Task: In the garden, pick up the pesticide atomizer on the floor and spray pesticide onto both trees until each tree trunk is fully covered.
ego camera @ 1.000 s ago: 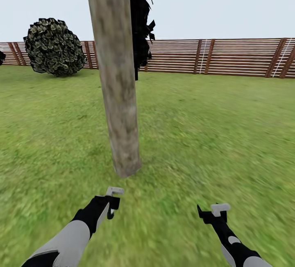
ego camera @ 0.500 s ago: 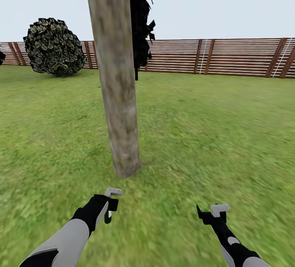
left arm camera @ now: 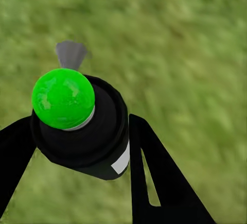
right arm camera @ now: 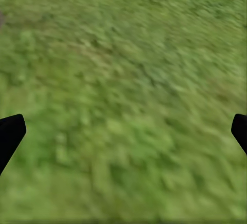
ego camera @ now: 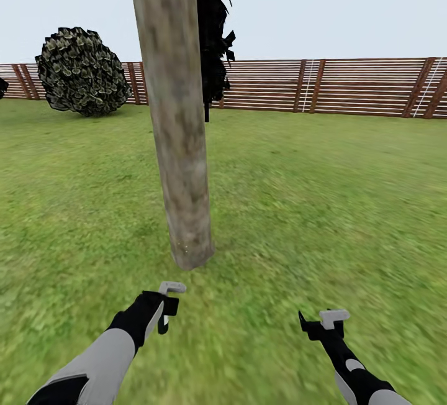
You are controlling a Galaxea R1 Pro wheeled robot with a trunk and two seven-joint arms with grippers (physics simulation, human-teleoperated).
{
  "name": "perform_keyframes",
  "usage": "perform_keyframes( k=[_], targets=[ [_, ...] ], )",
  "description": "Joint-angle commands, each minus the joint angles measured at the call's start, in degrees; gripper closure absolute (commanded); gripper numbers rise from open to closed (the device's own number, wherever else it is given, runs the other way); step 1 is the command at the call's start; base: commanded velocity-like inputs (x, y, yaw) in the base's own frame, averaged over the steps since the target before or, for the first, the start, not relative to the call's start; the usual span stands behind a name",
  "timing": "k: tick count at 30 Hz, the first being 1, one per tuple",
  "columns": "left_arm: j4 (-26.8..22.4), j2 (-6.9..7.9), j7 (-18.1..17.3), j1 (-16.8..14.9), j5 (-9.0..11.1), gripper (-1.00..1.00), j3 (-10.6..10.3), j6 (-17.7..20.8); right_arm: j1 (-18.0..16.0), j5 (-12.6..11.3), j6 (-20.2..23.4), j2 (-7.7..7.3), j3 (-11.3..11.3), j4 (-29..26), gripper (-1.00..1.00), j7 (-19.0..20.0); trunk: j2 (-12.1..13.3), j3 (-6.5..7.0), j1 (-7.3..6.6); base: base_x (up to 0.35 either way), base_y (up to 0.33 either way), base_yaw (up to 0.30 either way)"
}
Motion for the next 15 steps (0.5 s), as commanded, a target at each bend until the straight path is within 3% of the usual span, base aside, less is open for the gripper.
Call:
perform_keyframes(
  k=[1, 4, 7, 10, 12, 15],
  targets=[
    [-0.86, 0.34, -0.06, 0.11, 0.07, 1.00, 0.03, 0.08, 0.00, -0.01, 0.00, 0.00, 0.00, 0.01, -1.00, 0.00, 0.00, 0.00, 0.00, 0.000, 0.000, -0.113],
    [-4.38, 2.46, -0.26, 0.42, 0.13, 1.00, 0.07, 0.31, 0.00, 0.03, 0.00, 0.00, 0.00, 0.06, -1.00, 0.00, 0.00, 0.00, 0.00, 0.000, 0.000, -0.218],
    [-5.59, 3.33, -0.37, 0.53, 0.09, 1.00, -0.19, 1.49, 0.00, 0.04, 0.00, 0.00, 0.00, 0.08, -1.00, 0.00, 0.00, 0.00, 0.00, 0.000, 0.000, -0.282],
    [-5.86, 2.14, -0.95, 0.25, 0.06, 1.00, -0.19, 4.13, 0.00, 0.04, 0.00, 0.00, 0.00, 0.06, -1.00, 0.00, 0.00, 0.00, 0.00, 0.000, 0.000, -0.166],
    [-5.90, 0.35, -3.19, 0.02, 0.06, 1.00, -0.91, 5.48, 0.00, 0.04, 0.00, 0.00, 0.00, 0.05, -1.00, 0.00, 0.00, 0.00, 0.00, 0.000, 0.000, -0.032],
    [-5.92, -0.69, -8.44, -1.17, 0.06, 1.00, -1.70, 10.10, 0.00, 0.05, 0.00, 0.00, 0.00, 0.03, -1.00, 0.00, 0.00, 0.00, 0.00, 0.000, 0.000, -0.010]
  ],
)
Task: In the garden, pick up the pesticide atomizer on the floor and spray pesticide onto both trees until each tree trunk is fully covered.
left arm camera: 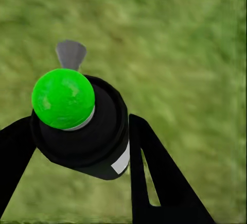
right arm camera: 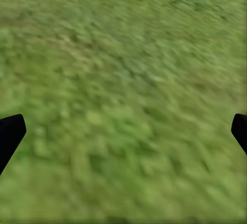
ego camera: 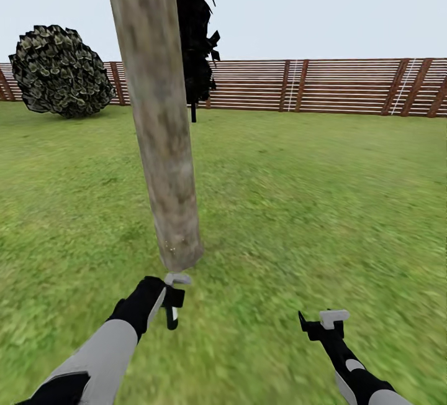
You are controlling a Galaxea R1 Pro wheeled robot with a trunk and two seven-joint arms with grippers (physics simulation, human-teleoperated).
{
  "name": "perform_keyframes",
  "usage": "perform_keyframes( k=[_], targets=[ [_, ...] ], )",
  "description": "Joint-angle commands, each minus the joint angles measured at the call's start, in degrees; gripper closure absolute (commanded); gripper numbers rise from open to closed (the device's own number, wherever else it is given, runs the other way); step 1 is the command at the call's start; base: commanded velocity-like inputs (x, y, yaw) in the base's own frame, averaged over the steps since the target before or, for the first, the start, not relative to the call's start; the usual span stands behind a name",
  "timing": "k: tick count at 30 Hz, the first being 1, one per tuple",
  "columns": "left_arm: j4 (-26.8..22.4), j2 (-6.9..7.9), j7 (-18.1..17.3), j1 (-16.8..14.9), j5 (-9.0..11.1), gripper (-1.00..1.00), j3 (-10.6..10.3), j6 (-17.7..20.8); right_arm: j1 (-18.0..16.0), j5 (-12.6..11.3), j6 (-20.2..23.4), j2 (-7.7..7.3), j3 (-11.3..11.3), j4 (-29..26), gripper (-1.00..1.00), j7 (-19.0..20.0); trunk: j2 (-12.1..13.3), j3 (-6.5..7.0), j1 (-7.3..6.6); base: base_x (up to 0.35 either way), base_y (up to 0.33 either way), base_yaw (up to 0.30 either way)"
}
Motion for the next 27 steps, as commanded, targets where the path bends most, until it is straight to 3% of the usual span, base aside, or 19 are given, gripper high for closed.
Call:
perform_keyframes(
  k=[1, 2, 4, 7, 10, 15, 18, 20, 23, 27],
  targets=[
    [0.04, 0.19, -1.62, -0.63, -0.35, 1.00, -0.15, 1.69, 0.00, 0.01, 0.00, 0.00, 0.00, 0.03, -1.00, 0.00, 0.00, 0.00, 0.00, 0.000, 0.000, -0.002],
    [0.03, 0.66, -2.49, -1.02, -0.49, 1.00, -0.19, 2.72, 0.00, 0.01, 0.00, 0.00, 0.00, 0.04, -1.00, 0.00, 0.00, 0.00, 0.00, 0.000, 0.000, -0.001],
    [0.01, 3.66, -3.26, -1.35, -0.51, 1.00, -0.15, 3.68, 0.00, 0.01, 0.00, 0.00, 0.00, 0.00, -1.00, 0.00, 0.00, 0.00, 0.00, 0.000, 0.000, 0.000],
    [0.01, 6.87, -3.43, -1.36, -0.45, 1.00, -0.16, 4.19, 0.00, 0.00, 0.00, 0.00, 0.00, 0.00, -1.00, 0.00, 0.00, 0.00, 0.00, 0.000, 0.000, 0.000],
    [-0.14, 8.56, -3.48, -0.95, -0.53, 1.00, -0.32, 4.57, 0.00, 0.01, 0.00, 0.00, 0.00, 0.05, -1.00, 0.00, 0.00, 0.00, 0.00, 0.004, 0.000, 0.000],
    [-0.56, 7.43, -3.42, -0.93, -0.46, 1.00, -0.21, 4.56, 0.00, 0.01, 0.00, 0.00, 0.00, 0.06, -1.00, 0.00, 0.00, 0.00, 0.00, 0.221, 0.087, 0.000],
    [-0.60, 4.95, -3.35, -0.97, -0.53, 1.00, -0.37, 4.57, 0.00, 0.00, 0.00, 0.00, 0.00, 0.04, -1.00, 0.00, 0.00, 0.00, 0.00, 0.304, 0.140, 0.000],
    [-0.61, 2.81, -3.20, -1.31, -0.53, 1.00, -2.03, 4.64, 0.00, 0.01, 0.00, 0.00, 0.00, 0.00, -1.00, 0.00, 0.00, 0.00, 0.00, 0.177, 0.079, 0.000],
    [-0.83, 2.23, -3.15, -1.47, -0.49, 1.00, -2.98, 4.69, 0.00, 0.01, 0.00, 0.00, 0.00, -0.02, -1.00, 0.00, 0.00, 0.00, 0.00, 0.047, 0.021, 0.000],
    [-5.29, 3.65, -3.37, -1.44, -0.49, 1.00, -2.87, 5.46, 0.00, -0.04, 0.00, 0.00, 0.00, -0.03, -1.00, 0.00, 0.00, 0.00, 0.00, 0.006, 0.003, 0.000]
  ],
)
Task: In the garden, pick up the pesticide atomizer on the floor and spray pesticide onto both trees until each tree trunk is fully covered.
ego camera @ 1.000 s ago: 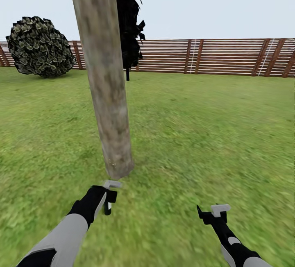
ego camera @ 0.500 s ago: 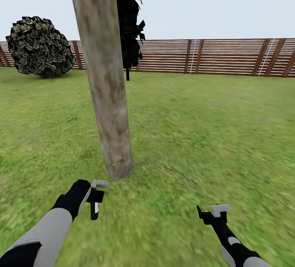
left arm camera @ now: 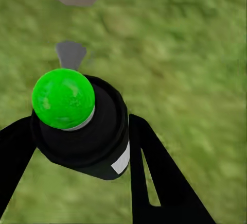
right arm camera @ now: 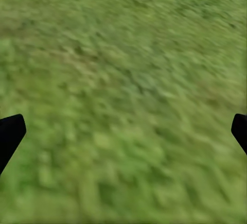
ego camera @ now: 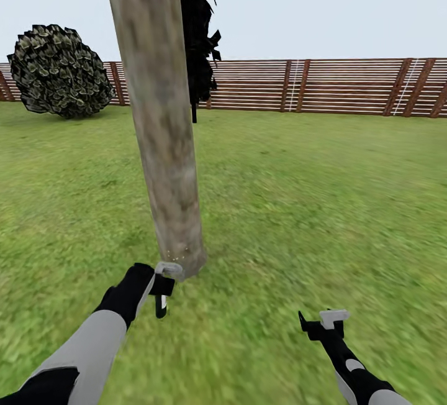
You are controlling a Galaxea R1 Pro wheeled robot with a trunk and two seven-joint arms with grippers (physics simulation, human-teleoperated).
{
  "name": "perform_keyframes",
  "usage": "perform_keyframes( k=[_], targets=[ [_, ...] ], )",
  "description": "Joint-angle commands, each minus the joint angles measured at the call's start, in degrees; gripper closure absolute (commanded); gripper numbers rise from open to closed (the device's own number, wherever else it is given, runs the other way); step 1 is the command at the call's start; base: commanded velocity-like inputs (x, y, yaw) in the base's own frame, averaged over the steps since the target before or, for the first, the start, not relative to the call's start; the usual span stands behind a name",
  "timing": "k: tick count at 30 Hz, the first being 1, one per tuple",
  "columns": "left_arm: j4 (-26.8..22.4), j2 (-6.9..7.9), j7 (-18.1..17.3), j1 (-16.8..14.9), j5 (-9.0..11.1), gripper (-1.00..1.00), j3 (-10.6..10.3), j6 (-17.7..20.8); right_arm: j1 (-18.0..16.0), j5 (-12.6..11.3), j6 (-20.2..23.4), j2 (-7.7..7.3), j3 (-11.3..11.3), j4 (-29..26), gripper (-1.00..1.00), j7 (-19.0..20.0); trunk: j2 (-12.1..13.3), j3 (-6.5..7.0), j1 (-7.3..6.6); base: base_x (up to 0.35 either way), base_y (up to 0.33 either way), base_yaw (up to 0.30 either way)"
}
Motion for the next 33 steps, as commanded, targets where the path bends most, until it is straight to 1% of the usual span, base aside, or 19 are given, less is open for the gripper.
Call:
perform_keyframes(
  k=[1, 2, 3, 5, 6, 8, 9, 12, 13, 16, 17, 18, 20, 23, 26, 28, 30, 32, 33],
  targets=[
    [-0.78, 0.65, -0.05, 0.02, 0.41, 1.00, 0.04, 0.49, 0.00, 0.02, 0.00, 0.00, 0.00, 0.00, -1.00, 0.00, 0.00, 0.00, 0.00, 0.001, 0.001, 0.000],
    [-1.75, 2.52, -0.06, 0.02, 0.52, 1.00, 0.08, 1.66, 0.00, 0.05, 0.00, 0.00, 0.00, 0.00, -1.00, 0.00, 0.00, 0.00, 0.00, 0.000, 0.000, 0.000],
    [-1.98, 3.55, -0.08, 0.02, 0.57, 1.00, 0.09, 2.00, 0.00, 0.05, 0.00, 0.00, 0.00, 0.00, -1.00, 0.00, 0.00, 0.00, 0.00, 0.000, 0.000, 0.000],
    [-2.16, 4.27, -0.08, 0.10, 0.63, 1.00, 0.08, 2.21, 0.00, 0.06, 0.00, 0.00, 0.00, 0.00, -1.00, 0.00, 0.00, 0.00, 0.00, 0.000, 0.000, 0.000],
    [-2.23, 4.25, -0.07, 0.27, 0.62, 1.00, -0.07, 2.28, 0.00, 0.06, 0.00, 0.00, 0.00, 0.00, -1.00, 0.00, 0.00, 0.00, 0.00, 0.000, 0.000, 0.000],
    [-2.37, 2.48, -0.07, 0.49, 0.56, 1.00, -0.33, 2.34, 0.00, 0.06, 0.00, 0.00, 0.00, 0.00, -1.00, 0.00, 0.00, 0.00, 0.00, 0.000, 0.000, 0.000],
    [-2.39, 1.04, -0.07, 0.49, 0.49, 1.00, -0.40, 2.35, 0.00, 0.06, 0.00, 0.00, 0.00, 0.00, -1.00, 0.00, 0.00, 0.00, 0.00, 0.000, 0.000, 0.000],
    [-2.45, -1.63, -0.07, 0.15, 0.42, 1.00, -0.49, 2.41, 0.00, 0.06, 0.00, 0.00, 0.00, 0.00, -1.00, 0.00, 0.00, 0.00, 0.00, 0.000, 0.000, 0.000],
    [-2.47, -1.94, -0.07, 0.11, 0.42, 1.00, -0.50, 2.42, 0.00, 0.06, 0.00, 0.00, 0.00, 0.00, -1.00, 0.00, 0.00, 0.00, 0.00, 0.000, 0.000, 0.000],
    [-2.99, -1.97, -0.07, 0.07, 0.35, 1.00, -0.49, 2.47, 0.00, 0.04, 0.00, 0.00, 0.00, 0.00, -1.00, 0.00, 0.00, 0.00, 0.00, -0.070, 0.017, 0.000],
    [-5.62, -0.79, -0.07, 0.28, 0.24, 1.00, -0.39, 2.64, 0.00, 0.04, 0.00, 0.00, 0.00, 0.00, -1.00, 0.00, 0.00, 0.00, 0.00, -0.276, 0.109, 0.000],
    [-6.24, -0.12, -0.07, 0.32, 0.27, 1.00, -0.38, 3.07, 0.00, 0.05, 0.00, 0.00, 0.00, 0.00, -1.00, 0.00, 0.00, 0.00, 0.00, -0.196, 0.071, 0.000],
    [-6.62, 0.28, -0.07, 0.38, 0.30, 1.00, -0.45, 4.37, 0.00, 0.04, 0.00, 0.00, 0.00, 0.00, -1.00, 0.00, 0.00, 0.00, 0.00, -0.103, 0.037, 0.000],
    [-7.90, -0.45, -0.07, 0.10, 0.41, 1.00, -0.51, 7.08, 0.00, 0.04, 0.00, 0.00, 0.00, 0.00, -1.00, 0.00, 0.00, 0.00, 0.00, -0.023, 0.008, 0.000],
    [-9.67, -2.56, -0.07, 0.04, 0.42, 1.00, -0.51, 7.51, 0.00, 0.01, 0.00, 0.00, 0.00, 0.00, -1.00, 0.00, 0.00, 0.00, 0.00, -0.004, 0.001, 0.000],
    [-10.43, -3.79, -0.07, 0.03, 0.41, 1.00, -1.53, 7.73, 0.00, 0.03, 0.00, 0.00, 0.00, 0.00, -1.00, 0.00, 0.00, 0.00, 0.00, 0.000, 0.000, 0.000],
    [-11.29, -4.06, -0.07, 0.03, 0.43, 1.00, -3.54, 8.94, 0.00, 0.03, 0.00, 0.00, 0.00, 0.00, -1.00, 0.00, 0.00, 0.00, 0.00, 0.000, 0.000, 0.000],
    [-13.23, -3.73, -0.07, 0.10, 0.46, 1.00, -4.63, 10.99, 0.00, 0.01, 0.00, 0.00, 0.00, 0.00, -1.00, 0.00, 0.00, 0.00, 0.00, 0.000, 0.000, 0.000],
    [-14.50, -3.41, -0.07, 0.15, 0.45, 1.00, -4.65, 11.49, 0.00, 0.03, 0.00, 0.00, 0.00, 0.00, -1.00, 0.00, 0.00, 0.00, 0.00, 0.000, 0.000, 0.000]
  ],
)
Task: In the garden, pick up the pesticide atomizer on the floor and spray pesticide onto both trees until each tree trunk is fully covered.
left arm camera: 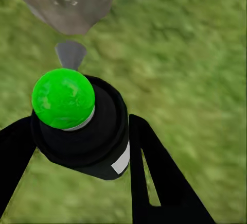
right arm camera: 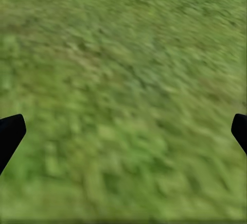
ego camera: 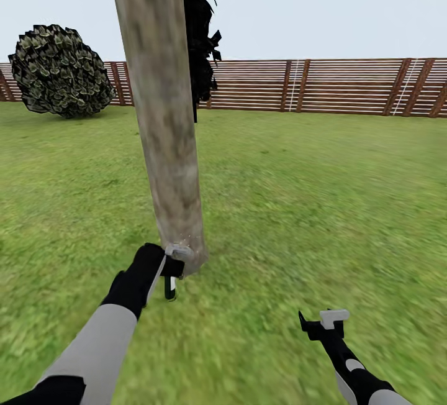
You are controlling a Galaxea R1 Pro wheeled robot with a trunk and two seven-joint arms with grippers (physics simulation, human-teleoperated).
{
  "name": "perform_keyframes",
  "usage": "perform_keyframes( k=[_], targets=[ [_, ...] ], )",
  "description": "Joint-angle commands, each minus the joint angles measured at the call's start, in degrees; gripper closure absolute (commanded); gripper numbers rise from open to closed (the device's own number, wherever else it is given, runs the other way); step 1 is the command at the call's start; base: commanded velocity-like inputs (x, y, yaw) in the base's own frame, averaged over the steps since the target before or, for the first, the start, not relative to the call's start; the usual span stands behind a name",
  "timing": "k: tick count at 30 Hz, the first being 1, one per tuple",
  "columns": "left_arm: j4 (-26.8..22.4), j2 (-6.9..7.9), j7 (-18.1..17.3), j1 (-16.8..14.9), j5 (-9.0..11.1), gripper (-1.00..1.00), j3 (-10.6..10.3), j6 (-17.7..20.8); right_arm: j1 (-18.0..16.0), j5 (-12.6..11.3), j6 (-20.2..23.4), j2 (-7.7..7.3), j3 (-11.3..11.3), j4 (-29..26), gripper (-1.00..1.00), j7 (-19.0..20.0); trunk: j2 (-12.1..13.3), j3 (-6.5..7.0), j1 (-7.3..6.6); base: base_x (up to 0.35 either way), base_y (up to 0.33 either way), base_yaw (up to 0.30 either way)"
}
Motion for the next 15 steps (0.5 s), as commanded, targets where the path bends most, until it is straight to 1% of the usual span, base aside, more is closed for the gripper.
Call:
perform_keyframes(
  k=[1, 3, 4, 5, 7, 8, 9, 11, 12, 13, 14, 15],
  targets=[
    [-0.86, 0.45, -0.02, 0.05, 0.24, 1.00, 0.03, 0.25, 0.00, 0.00, 0.00, 0.00, 0.00, 0.00, -1.00, 0.00, 0.00, 0.00, 0.00, 0.000, 0.000, 0.000],
    [-2.17, 1.98, -0.08, 0.17, 0.29, 1.00, 0.15, 0.50, 0.00, 0.01, 0.00, 0.00, 0.00, 0.00, -1.00, 0.00, 0.00, 0.00, 0.00, 0.000, 0.000, 0.000],
    [-2.81, 4.04, -0.11, 0.26, 0.46, 1.00, 0.26, 0.69, 0.00, 0.02, 0.00, 0.00, 0.00, 0.00, -1.00, 0.00, 0.00, 0.00, 0.00, 0.000, 0.000, 0.000],
    [-3.02, 5.38, -0.14, 0.28, 0.63, 1.00, 0.31, 0.82, 0.00, 0.02, 0.00, 0.00, 0.00, 0.00, -1.00, 0.00, 0.00, 0.00, 0.00, 0.000, 0.000, 0.000],
    [-3.17, 6.88, -0.17, 0.29, 1.09, 1.00, 0.34, 0.95, 0.00, 0.02, 0.00, 0.00, 0.00, 0.00, -1.00, 0.00, 0.00, 0.00, 0.00, 0.000, 0.000, 0.000],
    [-3.22, 7.12, -0.17, 0.30, 1.28, 1.00, 0.30, 0.97, 0.00, 0.02, 0.00, 0.00, 0.00, 0.00, -1.00, 0.00, 0.00, 0.00, 0.00, 0.000, 0.000, 0.000],
    [-3.27, 7.16, -0.14, 0.36, 1.45, 1.00, 0.22, 1.01, 0.00, 0.02, 0.00, 0.00, 0.00, 0.00, -1.00, 0.00, 0.00, 0.00, 0.00, 0.000, 0.000, 0.000],
    [-3.32, 6.31, -0.12, 0.45, 1.61, 1.00, -0.03, 1.07, 0.00, 0.03, 0.00, 0.00, 0.00, 0.00, -1.00, 0.00, 0.00, 0.00, 0.00, 0.000, 0.000, 0.000],
    [-3.32, 5.43, -0.12, 0.47, 1.59, 1.00, -0.13, 1.08, 0.00, 0.03, 0.00, 0.00, 0.00, 0.00, -1.00, 0.00, 0.00, 0.00, 0.00, 0.000, 0.000, 0.000],
    [-3.31, 4.24, -0.08, 0.48, 1.51, 1.00, -0.21, 1.10, 0.00, 0.03, 0.00, 0.00, 0.00, 0.00, -1.00, 0.00, 0.00, 0.00, 0.00, 0.000, 0.000, 0.000],
    [-3.32, 2.10, -0.05, 0.49, 1.36, 1.00, -0.33, 1.13, 0.00, 0.03, 0.00, 0.00, 0.00, 0.00, -1.00, 0.00, 0.00, 0.00, 0.00, 0.000, 0.000, 0.000],
    [-3.33, 1.18, -0.04, 0.34, 1.32, 1.00, -0.38, 1.16, 0.00, 0.03, 0.00, -0.03, 0.00, 0.00, -1.00, 0.00, 0.00, 0.00, 0.00, 0.000, 0.000, 0.000]
  ],
)
